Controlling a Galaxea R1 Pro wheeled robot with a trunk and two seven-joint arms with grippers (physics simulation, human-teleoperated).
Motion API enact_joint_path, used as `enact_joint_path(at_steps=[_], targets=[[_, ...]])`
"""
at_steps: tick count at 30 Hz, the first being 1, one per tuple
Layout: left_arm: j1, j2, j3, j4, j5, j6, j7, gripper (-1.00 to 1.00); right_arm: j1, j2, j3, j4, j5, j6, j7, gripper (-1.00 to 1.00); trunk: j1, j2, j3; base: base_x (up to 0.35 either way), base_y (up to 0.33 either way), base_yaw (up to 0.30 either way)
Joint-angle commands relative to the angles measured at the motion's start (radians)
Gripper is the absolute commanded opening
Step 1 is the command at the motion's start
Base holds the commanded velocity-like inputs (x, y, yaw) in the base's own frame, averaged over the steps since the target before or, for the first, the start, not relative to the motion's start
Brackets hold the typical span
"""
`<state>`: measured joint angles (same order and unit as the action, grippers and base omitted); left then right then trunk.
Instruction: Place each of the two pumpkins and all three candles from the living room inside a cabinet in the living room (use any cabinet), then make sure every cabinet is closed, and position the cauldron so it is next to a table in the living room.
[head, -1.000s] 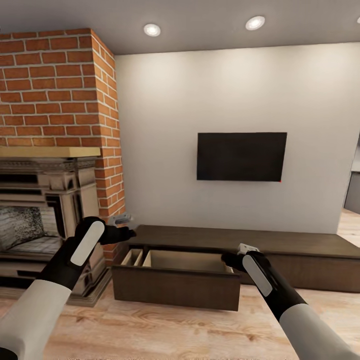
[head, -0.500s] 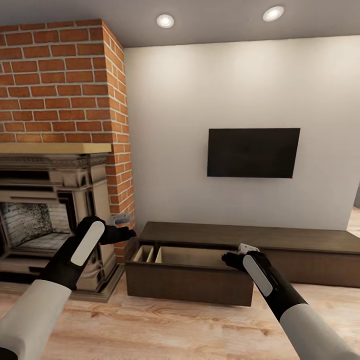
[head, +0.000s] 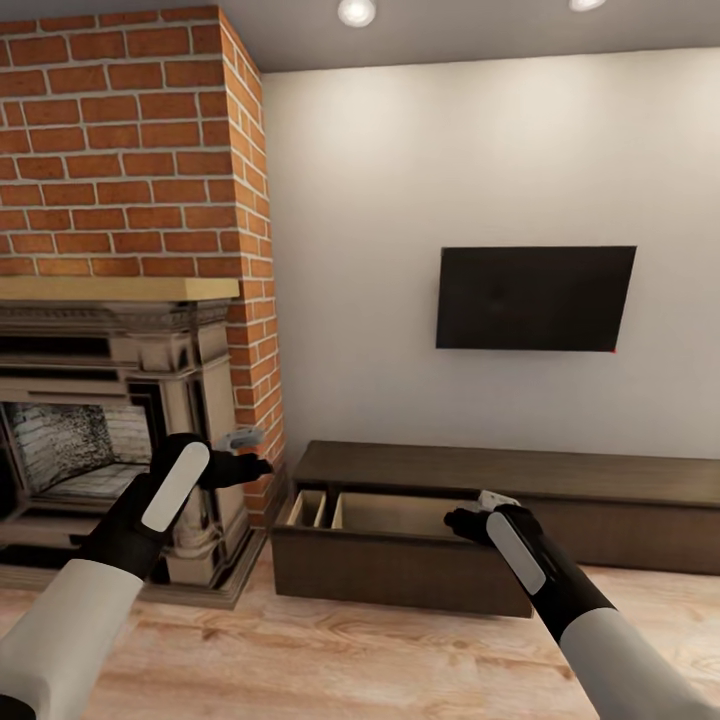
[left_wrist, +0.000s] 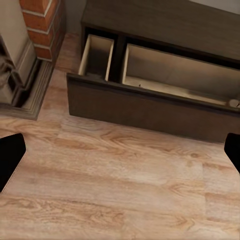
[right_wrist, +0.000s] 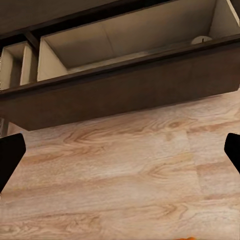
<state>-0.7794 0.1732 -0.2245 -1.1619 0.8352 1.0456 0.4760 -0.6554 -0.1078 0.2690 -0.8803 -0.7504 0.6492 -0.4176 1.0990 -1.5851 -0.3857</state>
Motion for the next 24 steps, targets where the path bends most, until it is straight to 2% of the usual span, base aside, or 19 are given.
enact_joint_path(at_steps=[1,12,18,24], targets=[[-0.001,0.001,-0.003,-0.001,0.01,0.001,0.01,1.0,-0.001,-0.001,0.004,0.0,-0.01,0.001,-0.01,1.0,0.0,-0.001,-0.003,0.223,0.257,0.0],[-0.001,0.0,-0.003,-0.001,0.01,0.001,0.012,1.0,-0.001,-0.002,0.004,0.01,-0.01,0.001,-0.011,1.0,0.0,-0.001,-0.021,0.165,0.248,0.0],[-0.001,0.0,-0.003,-0.001,0.01,0.002,0.012,1.0,-0.001,-0.003,0.002,0.019,-0.011,0.001,-0.012,1.0,0.0,-0.001,-0.031,0.076,0.263,-0.006],[-0.001,0.0,-0.003,-0.001,0.01,0.002,0.012,1.0,-0.001,-0.003,-0.043,0.023,-0.01,0.001,-0.011,1.0,0.0,-0.001,-0.041,-0.029,0.297,-0.078]])
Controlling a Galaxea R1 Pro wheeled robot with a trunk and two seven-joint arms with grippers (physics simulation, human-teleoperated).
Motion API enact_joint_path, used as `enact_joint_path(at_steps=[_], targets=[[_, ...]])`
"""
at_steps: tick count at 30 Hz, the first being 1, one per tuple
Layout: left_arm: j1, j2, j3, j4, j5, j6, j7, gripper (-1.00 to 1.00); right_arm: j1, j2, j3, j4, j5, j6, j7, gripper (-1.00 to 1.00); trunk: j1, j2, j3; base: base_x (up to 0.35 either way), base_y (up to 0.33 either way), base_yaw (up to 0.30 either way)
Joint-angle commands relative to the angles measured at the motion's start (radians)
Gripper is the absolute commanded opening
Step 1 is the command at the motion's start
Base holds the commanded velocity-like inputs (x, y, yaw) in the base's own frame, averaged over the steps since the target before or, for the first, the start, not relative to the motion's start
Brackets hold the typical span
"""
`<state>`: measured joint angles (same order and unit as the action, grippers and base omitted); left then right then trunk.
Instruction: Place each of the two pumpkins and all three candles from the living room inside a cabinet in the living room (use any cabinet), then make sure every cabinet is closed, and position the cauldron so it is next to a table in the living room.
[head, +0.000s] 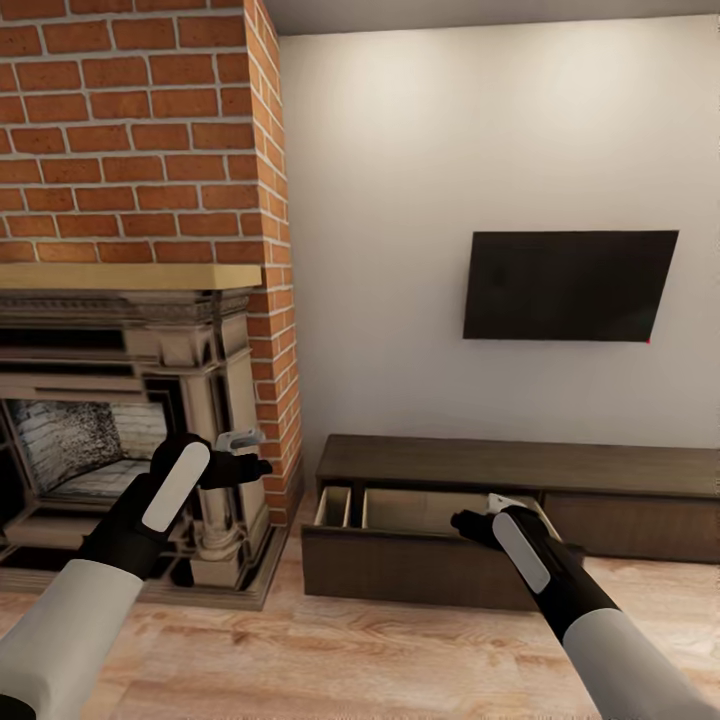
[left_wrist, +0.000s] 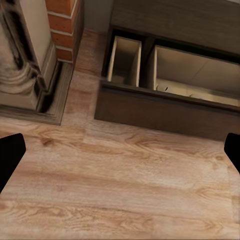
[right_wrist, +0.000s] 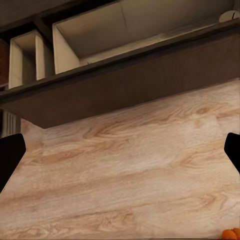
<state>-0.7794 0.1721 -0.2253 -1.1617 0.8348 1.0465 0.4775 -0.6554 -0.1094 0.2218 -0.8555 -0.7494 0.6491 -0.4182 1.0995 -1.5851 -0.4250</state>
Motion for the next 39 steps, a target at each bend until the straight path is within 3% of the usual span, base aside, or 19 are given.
enact_joint_path(at_steps=[1,7,24,39], targets=[[-0.001,0.001,-0.002,-0.001,0.01,0.001,0.01,1.0,-0.001,-0.001,-0.002,-0.001,-0.011,0.001,-0.01,1.0,0.0,-0.001,-0.003,-0.051,0.29,-0.116],[0.0,0.001,-0.003,-0.001,0.01,0.001,0.01,1.0,-0.001,-0.001,-0.023,0.001,-0.01,0.001,-0.01,1.0,0.0,-0.001,-0.012,-0.018,0.131,-0.137],[0.0,0.001,-0.003,-0.002,0.011,0.0,0.012,1.0,-0.001,0.0,-0.024,0.0,-0.011,0.001,-0.01,1.0,0.0,-0.001,-0.026,-0.001,0.008,-0.074],[0.0,0.001,-0.003,-0.001,0.011,-0.003,0.014,1.0,-0.001,0.003,-0.023,0.0,-0.012,-0.001,-0.01,1.0,0.057,-0.106,-0.073,0.0,0.0,-0.001]])
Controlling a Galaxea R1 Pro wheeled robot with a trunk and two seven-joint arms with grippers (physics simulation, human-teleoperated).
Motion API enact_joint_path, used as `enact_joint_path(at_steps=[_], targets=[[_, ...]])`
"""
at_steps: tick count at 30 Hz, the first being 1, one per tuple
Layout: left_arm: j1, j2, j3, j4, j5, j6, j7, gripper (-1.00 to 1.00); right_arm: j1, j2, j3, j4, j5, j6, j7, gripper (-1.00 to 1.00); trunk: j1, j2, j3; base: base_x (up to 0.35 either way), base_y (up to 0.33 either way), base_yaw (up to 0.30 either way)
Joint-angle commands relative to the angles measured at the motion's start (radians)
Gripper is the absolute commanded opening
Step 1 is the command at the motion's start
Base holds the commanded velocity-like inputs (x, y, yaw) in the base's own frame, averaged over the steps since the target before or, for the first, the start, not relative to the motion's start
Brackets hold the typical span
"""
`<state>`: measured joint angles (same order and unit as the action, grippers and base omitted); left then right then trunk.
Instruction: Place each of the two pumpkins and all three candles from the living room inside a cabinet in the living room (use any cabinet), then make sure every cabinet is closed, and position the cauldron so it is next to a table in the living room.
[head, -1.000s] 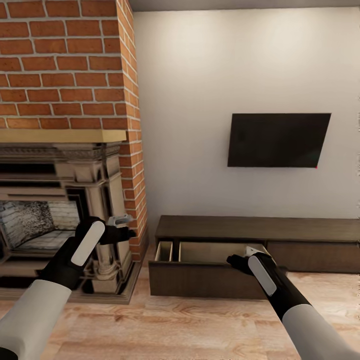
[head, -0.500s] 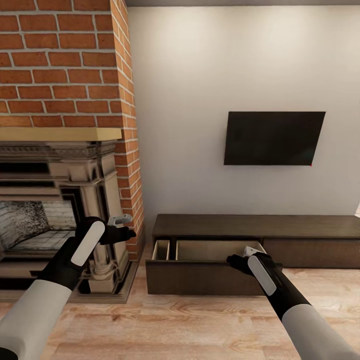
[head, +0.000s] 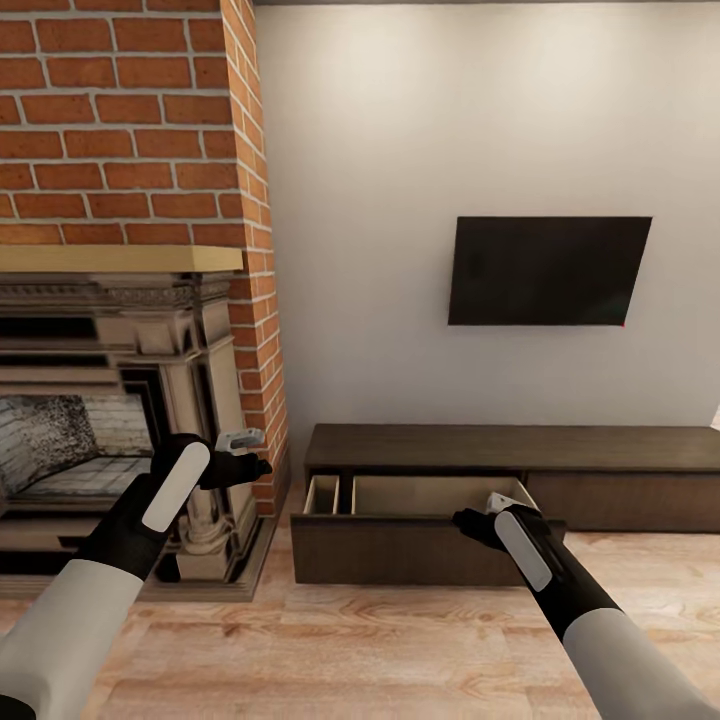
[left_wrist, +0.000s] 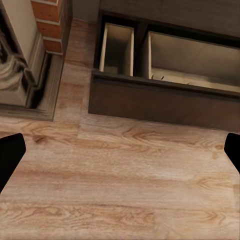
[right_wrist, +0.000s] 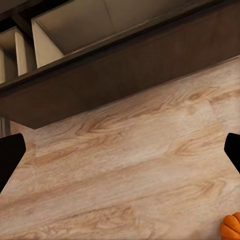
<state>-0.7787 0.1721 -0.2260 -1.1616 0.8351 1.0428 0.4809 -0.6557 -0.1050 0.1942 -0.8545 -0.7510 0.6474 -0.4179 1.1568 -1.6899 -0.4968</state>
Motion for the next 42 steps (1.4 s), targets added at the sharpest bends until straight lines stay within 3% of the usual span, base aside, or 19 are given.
enact_joint_path(at_steps=[1,8,17,18,19,25,27,29,33,42], targets=[[-0.001,0.001,-0.003,0.0,0.01,0.0,0.01,1.0,-0.001,-0.001,0.005,-0.001,-0.01,0.001,-0.01,1.0,0.004,-0.008,-0.004,0.0,0.0,0.0],[-0.001,0.001,-0.003,0.002,0.007,-0.015,0.011,1.0,-0.001,0.002,0.007,-0.001,-0.01,0.0,-0.01,1.0,0.031,-0.057,-0.026,0.0,0.0,0.0],[0.006,0.004,-0.008,0.004,0.005,-0.083,0.008,1.0,-0.001,0.006,0.013,-0.01,-0.008,-0.002,-0.011,1.0,0.065,-0.12,-0.055,0.0,0.0,0.0],[0.012,0.005,-0.009,0.004,0.004,-0.094,0.008,1.0,-0.001,0.007,0.014,-0.011,-0.006,-0.003,-0.011,1.0,0.069,-0.127,-0.058,0.0,0.0,0.0],[0.045,0.008,-0.011,0.004,0.003,-0.16,0.006,1.0,-0.001,0.015,0.024,-0.014,-0.003,-0.004,-0.011,1.0,0.073,-0.134,-0.061,0.0,0.0,0.0],[0.079,0.006,-0.028,0.018,0.003,-0.255,0.007,1.0,-0.001,0.025,0.088,-0.027,0.004,-0.009,-0.016,1.0,0.096,-0.176,-0.08,0.0,0.0,0.0],[0.09,0.003,-0.07,0.056,0.003,-0.326,0.007,1.0,0.001,0.026,0.11,-0.031,0.005,-0.017,-0.018,1.0,0.104,-0.19,-0.086,0.0,0.0,0.0],[0.097,0.002,-0.163,0.121,0.004,-0.428,0.007,1.0,0.026,0.028,0.126,-0.034,0.006,-0.079,-0.018,1.0,0.111,-0.204,-0.092,0.0,0.0,0.0],[0.101,0.001,-0.243,0.187,0.004,-0.555,0.005,1.0,0.074,0.029,0.135,-0.034,0.006,-0.192,-0.017,1.0,0.127,-0.232,-0.105,0.0,0.0,0.0],[0.103,-0.002,-0.323,0.345,0.003,-0.756,-0.066,1.0,0.162,0.03,0.154,-0.034,0.007,-0.332,-0.015,1.0,0.161,-0.295,-0.133,0.0,0.0,0.0]])
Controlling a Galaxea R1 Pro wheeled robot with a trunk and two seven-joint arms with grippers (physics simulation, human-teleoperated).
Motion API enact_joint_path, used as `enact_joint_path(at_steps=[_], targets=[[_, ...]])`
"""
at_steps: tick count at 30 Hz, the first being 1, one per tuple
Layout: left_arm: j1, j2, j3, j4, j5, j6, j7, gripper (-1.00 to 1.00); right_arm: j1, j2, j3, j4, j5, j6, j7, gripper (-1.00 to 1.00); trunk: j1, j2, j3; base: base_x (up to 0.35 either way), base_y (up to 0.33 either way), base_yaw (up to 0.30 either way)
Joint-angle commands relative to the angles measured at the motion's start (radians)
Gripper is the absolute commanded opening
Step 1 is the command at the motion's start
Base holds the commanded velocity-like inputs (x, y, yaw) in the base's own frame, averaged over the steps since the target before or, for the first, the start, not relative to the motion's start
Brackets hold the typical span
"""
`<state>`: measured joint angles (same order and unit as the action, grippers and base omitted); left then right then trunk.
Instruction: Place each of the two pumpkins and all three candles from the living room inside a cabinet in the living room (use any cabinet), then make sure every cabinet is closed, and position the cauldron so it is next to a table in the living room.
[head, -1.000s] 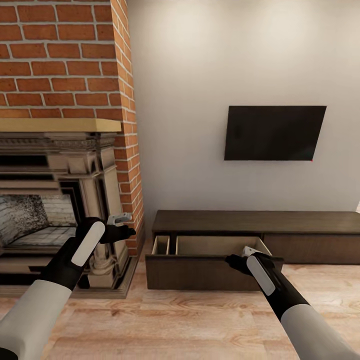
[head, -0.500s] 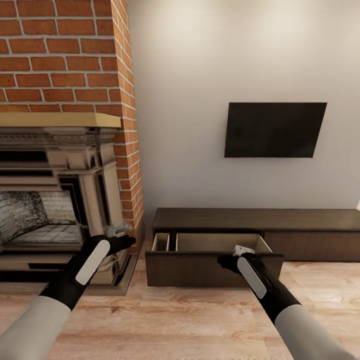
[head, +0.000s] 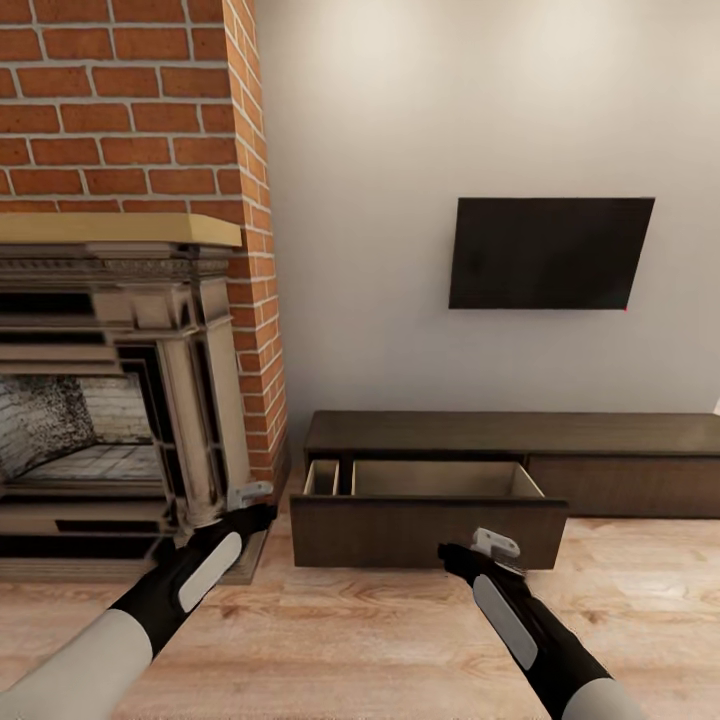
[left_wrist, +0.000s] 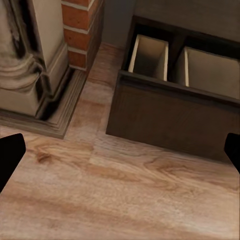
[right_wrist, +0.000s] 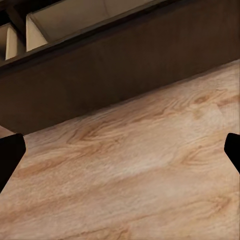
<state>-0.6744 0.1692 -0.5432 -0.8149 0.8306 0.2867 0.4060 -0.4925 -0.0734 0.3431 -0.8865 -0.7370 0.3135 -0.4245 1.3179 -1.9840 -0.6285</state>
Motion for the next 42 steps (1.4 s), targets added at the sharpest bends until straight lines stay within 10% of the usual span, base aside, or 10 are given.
enact_joint_path(at_steps=[1,9,42], targets=[[-0.001,0.001,-0.014,0.015,0.008,-0.017,0.0,1.0,0.005,-0.001,0.016,-0.002,-0.006,-0.009,-0.009,1.0,0.004,-0.008,-0.004,0.0,0.0,0.0],[0.0,0.001,-0.047,0.095,0.008,-0.117,-0.037,1.0,0.031,-0.003,0.135,-0.001,-0.006,-0.083,-0.016,1.0,0.034,-0.064,-0.029,0.0,0.0,0.0],[0.027,-0.007,-0.078,0.123,0.012,-0.208,-0.04,1.0,0.045,-0.002,0.144,0.003,-0.011,-0.098,-0.014,1.0,0.153,-0.281,-0.127,0.0,0.0,0.048]])
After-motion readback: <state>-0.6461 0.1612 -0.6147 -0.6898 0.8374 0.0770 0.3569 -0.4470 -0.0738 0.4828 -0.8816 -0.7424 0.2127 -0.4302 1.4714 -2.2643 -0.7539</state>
